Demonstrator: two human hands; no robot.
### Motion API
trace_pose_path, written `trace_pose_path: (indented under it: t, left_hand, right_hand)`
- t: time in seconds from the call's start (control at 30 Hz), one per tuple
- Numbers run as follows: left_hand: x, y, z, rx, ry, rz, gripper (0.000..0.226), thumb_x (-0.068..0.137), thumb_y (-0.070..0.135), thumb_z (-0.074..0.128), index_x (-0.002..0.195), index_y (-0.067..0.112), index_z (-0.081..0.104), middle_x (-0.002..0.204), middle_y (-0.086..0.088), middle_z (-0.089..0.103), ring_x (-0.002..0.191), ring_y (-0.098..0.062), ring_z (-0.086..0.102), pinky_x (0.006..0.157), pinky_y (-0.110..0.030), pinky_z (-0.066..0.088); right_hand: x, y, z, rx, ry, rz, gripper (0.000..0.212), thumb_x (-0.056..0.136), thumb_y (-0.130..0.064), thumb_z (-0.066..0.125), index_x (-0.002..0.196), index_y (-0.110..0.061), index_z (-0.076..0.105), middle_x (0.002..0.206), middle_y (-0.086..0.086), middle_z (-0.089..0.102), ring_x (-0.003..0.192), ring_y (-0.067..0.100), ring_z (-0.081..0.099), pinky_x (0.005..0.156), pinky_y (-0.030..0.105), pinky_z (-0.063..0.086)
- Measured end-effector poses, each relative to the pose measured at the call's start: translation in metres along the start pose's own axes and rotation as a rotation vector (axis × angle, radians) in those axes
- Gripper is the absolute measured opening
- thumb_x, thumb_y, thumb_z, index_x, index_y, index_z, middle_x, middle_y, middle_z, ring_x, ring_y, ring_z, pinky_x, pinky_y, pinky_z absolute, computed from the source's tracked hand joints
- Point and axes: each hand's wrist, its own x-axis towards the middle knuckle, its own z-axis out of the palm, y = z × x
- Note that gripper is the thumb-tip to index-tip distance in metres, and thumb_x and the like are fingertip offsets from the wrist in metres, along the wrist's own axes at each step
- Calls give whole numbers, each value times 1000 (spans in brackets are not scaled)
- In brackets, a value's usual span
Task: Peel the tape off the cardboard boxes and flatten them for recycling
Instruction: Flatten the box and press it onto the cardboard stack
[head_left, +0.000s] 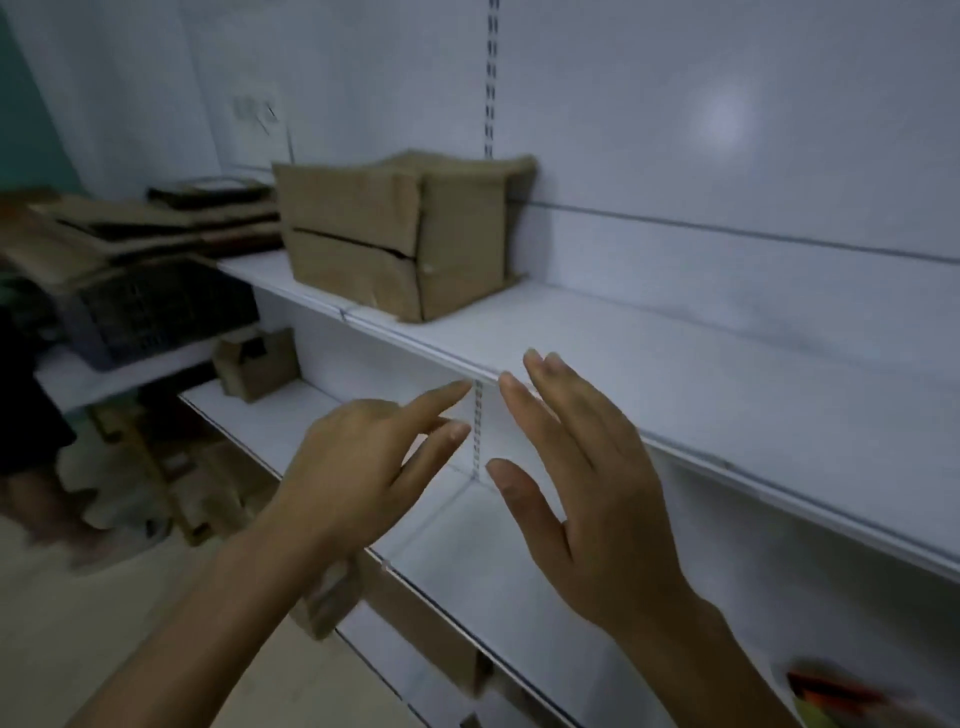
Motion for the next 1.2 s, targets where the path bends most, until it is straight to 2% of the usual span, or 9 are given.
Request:
trace_pose_path:
  t: [0.13, 0.27, 0.37, 0.67, 0.87, 0.97, 1.07, 1.13, 1.2]
  left_hand:
    - [-2, -59, -52, 310, 68, 114, 56, 98, 54, 22, 134, 24, 52, 91, 8, 74, 79, -17, 70, 68, -32, 54]
    - [-3, -109, -74, 366, 94, 107, 58, 96, 53, 28, 138, 20, 49, 125, -1, 64, 108, -21, 65, 88, -41, 50]
    - [3, -139, -79, 360, 95, 77, 58, 95, 54, 31, 141, 23, 44, 139, 1, 53, 119, -17, 57, 93, -33, 42]
    - [53, -212, -30, 210, -7, 163, 58, 94, 56, 31, 143, 27, 37, 143, 3, 48, 121, -14, 54, 93, -27, 38]
    - [106, -237, 4, 92, -50, 310, 61, 94, 55, 35, 146, 24, 34, 149, 2, 39, 133, -16, 41, 106, -36, 33]
    - [129, -245, 11, 60, 67, 382, 55, 95, 54, 35, 134, 18, 49, 134, -4, 53, 122, -22, 47, 102, -38, 33]
    - [142, -249, 10, -58, 255, 422, 39, 98, 43, 35, 97, 17, 64, 81, 3, 63, 73, -15, 56, 77, -28, 37]
    - [148, -252, 5, -225, 118, 335, 34, 99, 42, 36, 83, 27, 62, 59, 13, 54, 51, -8, 51, 57, -12, 34]
    - [155, -266, 6, -442, -154, 219, 19, 97, 39, 48, 86, 35, 62, 60, 13, 58, 70, -3, 59, 56, -12, 42]
  right_hand:
    - [48, -27, 47, 5, 60, -35, 48, 100, -46, 34, 137, -18, 47, 144, 5, 47, 138, 17, 37, 114, 26, 27]
    - [76, -42, 92, -59, 42, -20, 48, 97, -45, 41, 133, -16, 54, 143, 7, 49, 136, 19, 39, 108, 36, 34]
    - [91, -44, 116, -85, 43, 29, 48, 94, -45, 45, 132, -17, 55, 141, 6, 51, 132, 20, 44, 104, 35, 37]
    - [126, -1, 183, 153, 29, 511, 79, 86, -46, 63, 150, -27, 20, 151, -7, 35, 136, 12, 37, 108, 35, 38]
    - [122, 8, 214, -6, 274, 436, 57, 84, -55, 57, 133, -27, 49, 108, -11, 65, 95, 0, 59, 79, 5, 45]
    - [118, 16, 216, -63, 266, 274, 52, 96, -56, 41, 89, -13, 70, 82, -7, 66, 73, 7, 59, 63, 29, 52]
    - [118, 18, 215, -3, 252, 357, 62, 98, -56, 32, 68, -15, 66, 69, -8, 63, 63, 9, 58, 56, 33, 48]
    - [122, 16, 216, -81, 249, 444, 61, 95, -59, 38, 59, -15, 59, 57, -7, 55, 54, 10, 53, 51, 36, 46]
    - [132, 13, 217, -165, 232, 498, 46, 90, -53, 51, 61, -18, 58, 55, -9, 53, 53, 9, 52, 49, 33, 45]
